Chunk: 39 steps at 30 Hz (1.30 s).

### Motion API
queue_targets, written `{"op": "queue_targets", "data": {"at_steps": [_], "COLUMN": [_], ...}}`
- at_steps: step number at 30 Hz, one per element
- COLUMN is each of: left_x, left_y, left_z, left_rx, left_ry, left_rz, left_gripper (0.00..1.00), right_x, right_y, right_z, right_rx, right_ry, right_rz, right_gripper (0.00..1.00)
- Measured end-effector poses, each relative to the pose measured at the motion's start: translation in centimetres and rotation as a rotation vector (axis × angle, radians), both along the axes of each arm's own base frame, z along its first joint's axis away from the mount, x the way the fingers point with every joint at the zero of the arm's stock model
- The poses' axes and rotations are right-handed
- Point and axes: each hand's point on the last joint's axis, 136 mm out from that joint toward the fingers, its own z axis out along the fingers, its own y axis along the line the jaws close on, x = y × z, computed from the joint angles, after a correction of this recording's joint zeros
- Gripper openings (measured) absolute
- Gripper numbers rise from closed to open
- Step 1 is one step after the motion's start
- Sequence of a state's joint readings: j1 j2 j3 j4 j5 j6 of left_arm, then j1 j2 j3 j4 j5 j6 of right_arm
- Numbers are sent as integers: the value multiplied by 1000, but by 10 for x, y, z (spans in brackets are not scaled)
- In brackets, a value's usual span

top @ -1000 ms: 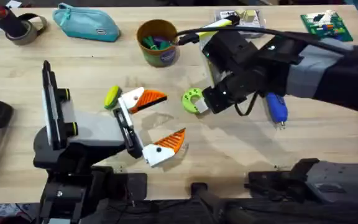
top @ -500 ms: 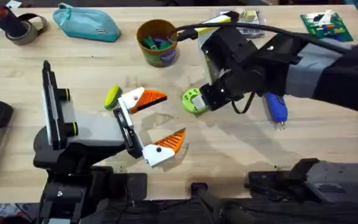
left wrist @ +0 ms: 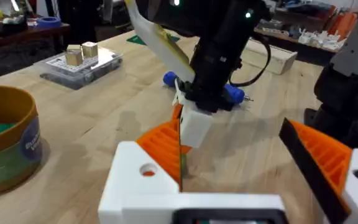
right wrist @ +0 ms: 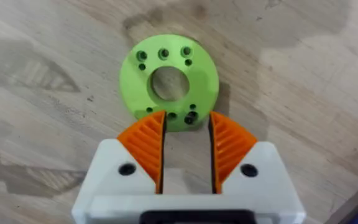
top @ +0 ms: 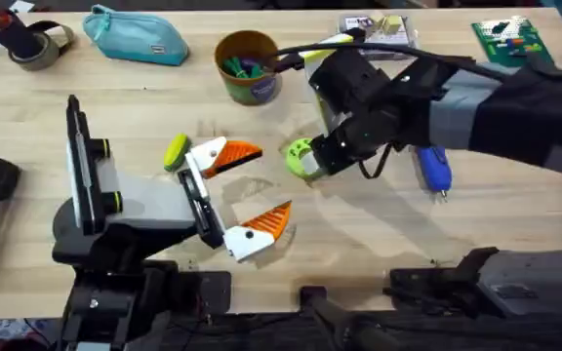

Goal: Pick up the gripper from the table and insert it into the empty holder that is missing its gripper. Then pick up a screw, insert it into the mounting hole, and use the screwdriver to tighten it. Finally, clean up the table by picking up the vegetable and placing it into the bucket.

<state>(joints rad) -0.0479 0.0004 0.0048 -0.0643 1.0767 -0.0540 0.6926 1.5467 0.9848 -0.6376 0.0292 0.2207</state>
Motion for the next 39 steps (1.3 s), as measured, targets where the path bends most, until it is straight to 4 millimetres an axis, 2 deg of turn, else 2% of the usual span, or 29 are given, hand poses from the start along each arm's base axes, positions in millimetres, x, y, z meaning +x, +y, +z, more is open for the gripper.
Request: {"op": "queue_targets", "data": {"at_steps": [29,39], "left_x": [0,0], "left_y": [0,0], "left_z": [0,0], "left_rx": [0,0], "left_ry": [0,0], "left_rz": [0,0], "left_gripper": [990,990], "right_x": [0,0], "right_y": [0,0], "right_z": [0,0], "right_rx": [2,2], "right_ry": [-2,-2], "right_rz": [0,0], "right_gripper": [387,359]}}
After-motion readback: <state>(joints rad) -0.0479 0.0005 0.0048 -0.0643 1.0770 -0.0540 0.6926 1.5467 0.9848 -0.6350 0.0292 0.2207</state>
